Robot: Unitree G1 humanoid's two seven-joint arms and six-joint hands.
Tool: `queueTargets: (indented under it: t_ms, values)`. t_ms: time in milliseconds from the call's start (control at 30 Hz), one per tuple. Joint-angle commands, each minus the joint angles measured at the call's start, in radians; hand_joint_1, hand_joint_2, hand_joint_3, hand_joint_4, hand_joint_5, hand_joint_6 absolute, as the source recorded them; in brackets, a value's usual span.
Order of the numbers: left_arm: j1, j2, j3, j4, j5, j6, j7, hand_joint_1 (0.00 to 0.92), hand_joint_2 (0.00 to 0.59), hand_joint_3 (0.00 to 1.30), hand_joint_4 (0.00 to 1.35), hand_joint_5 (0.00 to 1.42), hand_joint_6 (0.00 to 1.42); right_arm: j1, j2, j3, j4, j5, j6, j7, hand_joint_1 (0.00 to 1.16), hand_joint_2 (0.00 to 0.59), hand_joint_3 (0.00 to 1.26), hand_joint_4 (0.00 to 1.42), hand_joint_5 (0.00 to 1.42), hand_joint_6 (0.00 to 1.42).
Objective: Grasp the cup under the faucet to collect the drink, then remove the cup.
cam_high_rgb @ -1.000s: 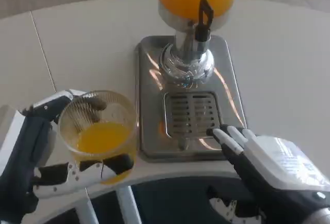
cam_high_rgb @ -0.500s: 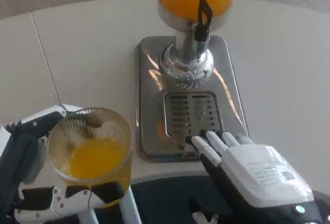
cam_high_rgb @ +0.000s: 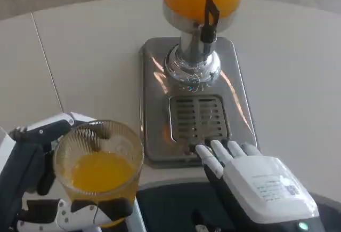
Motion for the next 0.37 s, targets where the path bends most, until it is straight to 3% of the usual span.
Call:
queueTargets:
  t_ms: [33,367]
  values:
    - [0.011,-0.016,0.008,-0.043,-0.021,-0.039,-0.001,0.584,0.008,0.96,1.16,1.36,1.42,0.033,0.002,-0.009,-0.028,-0.003,-0.007,-0.008,0.69,0.487,0.04,0.0,0.0,0.0]
    - [0.029,-0.043,0.006,-0.077,-0.013,-0.019,-0.002,0.588,0.001,0.96,1.16,1.36,1.42,0.102,0.0,-0.004,-0.068,0.0,-0.034,-0.024,0.69,0.493,0.04,0.0,0.0,0.0]
